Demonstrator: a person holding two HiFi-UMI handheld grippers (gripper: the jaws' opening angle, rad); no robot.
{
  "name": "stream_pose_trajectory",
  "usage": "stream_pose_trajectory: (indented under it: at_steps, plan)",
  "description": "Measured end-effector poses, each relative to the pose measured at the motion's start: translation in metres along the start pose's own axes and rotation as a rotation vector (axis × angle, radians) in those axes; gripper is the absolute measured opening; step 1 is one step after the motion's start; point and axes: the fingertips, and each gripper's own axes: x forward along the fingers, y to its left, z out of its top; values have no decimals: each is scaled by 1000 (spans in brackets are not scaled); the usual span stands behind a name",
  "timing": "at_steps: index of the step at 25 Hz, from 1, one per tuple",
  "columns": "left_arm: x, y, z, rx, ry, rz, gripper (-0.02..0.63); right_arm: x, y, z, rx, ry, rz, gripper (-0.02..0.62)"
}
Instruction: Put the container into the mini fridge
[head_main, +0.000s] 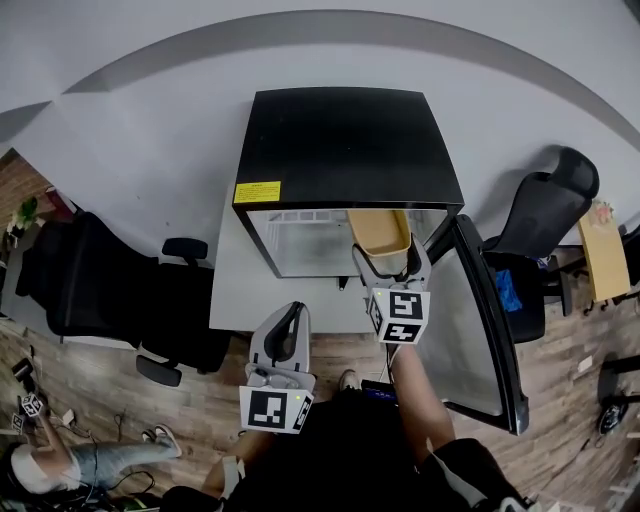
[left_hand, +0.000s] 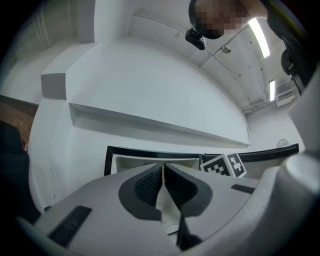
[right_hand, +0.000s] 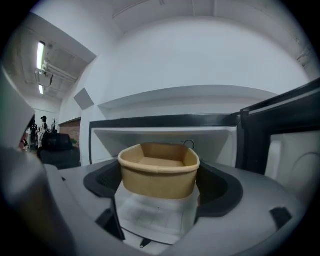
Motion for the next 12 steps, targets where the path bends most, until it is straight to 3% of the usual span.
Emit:
stream_pose_trajectory:
  at_steps: [12]
  plan:
    - [13,20,-4,-6,2,8,21,73,-24,-11,-40,52,-61,479]
